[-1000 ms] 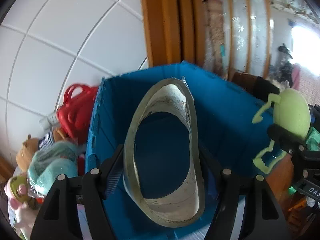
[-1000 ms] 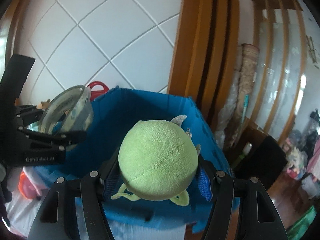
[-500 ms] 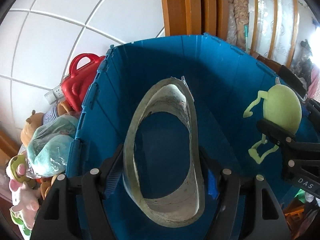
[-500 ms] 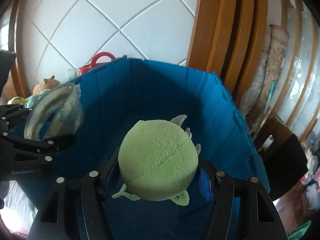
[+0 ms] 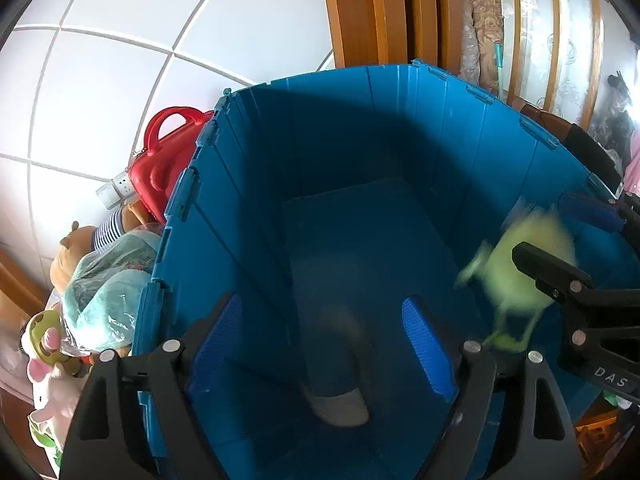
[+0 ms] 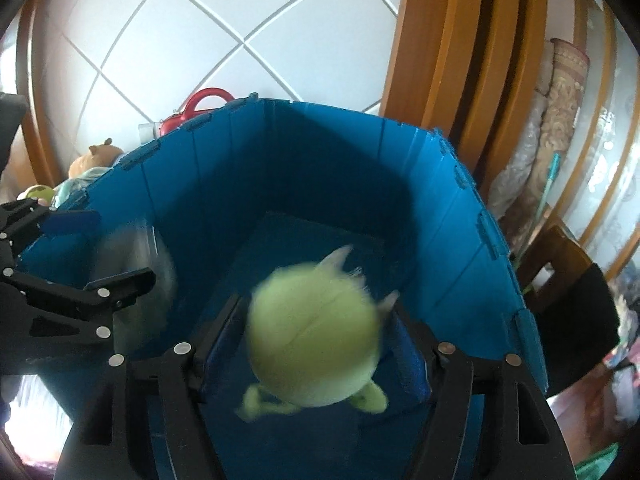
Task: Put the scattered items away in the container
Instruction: 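Carry the alien plush and cup into the blue crate and release both, then withdraw both open grippers from the crate back toward the toy pile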
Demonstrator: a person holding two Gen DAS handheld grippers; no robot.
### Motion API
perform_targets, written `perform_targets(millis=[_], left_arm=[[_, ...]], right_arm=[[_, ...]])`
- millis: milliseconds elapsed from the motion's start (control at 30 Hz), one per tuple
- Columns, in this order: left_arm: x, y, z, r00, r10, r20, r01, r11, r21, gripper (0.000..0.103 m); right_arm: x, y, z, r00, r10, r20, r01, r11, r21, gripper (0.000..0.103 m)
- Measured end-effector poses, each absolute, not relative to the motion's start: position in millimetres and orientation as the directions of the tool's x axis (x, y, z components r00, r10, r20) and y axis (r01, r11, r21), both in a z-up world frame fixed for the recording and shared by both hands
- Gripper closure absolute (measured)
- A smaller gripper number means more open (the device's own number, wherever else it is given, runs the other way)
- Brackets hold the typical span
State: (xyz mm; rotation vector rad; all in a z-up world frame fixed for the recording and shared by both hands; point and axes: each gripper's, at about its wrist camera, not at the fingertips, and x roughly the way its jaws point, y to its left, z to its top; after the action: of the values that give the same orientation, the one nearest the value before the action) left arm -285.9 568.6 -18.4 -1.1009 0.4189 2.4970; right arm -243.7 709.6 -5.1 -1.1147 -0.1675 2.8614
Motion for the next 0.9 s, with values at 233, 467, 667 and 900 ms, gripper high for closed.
perform_targets(millis=[233,467,667,900], left_arm=[[-286.6,568.4,-17.8,-0.626,0.228,-0.746,-0.456,-0.883,0.113,0.02],[-285.5,567.9,-17.5,-0.629,0.231,-0.742,-0.458,-0.882,0.113,0.02],[-285.0,566.7,-16.8,-0.631,0.241,-0.737,-0.458,-0.883,0.104,0.02],[-280.0,566.0,-15.5,-0.64,0.257,-0.725,-0.468,-0.878,0.102,0.02]], right_arm=[[-244.1,708.1,-5.1,-0.736,0.115,-0.667,-0.034,-0.99,-0.134,0.033],[-244.3,708.3,-5.5,-0.736,0.121,-0.666,-0.041,-0.99,-0.135,0.033],[-244.4,708.3,-6.3,-0.736,0.128,-0.665,-0.046,-0.989,-0.139,0.033],[-241.1,706.3,-5.4,-0.747,0.145,-0.649,-0.059,-0.987,-0.152,0.026]])
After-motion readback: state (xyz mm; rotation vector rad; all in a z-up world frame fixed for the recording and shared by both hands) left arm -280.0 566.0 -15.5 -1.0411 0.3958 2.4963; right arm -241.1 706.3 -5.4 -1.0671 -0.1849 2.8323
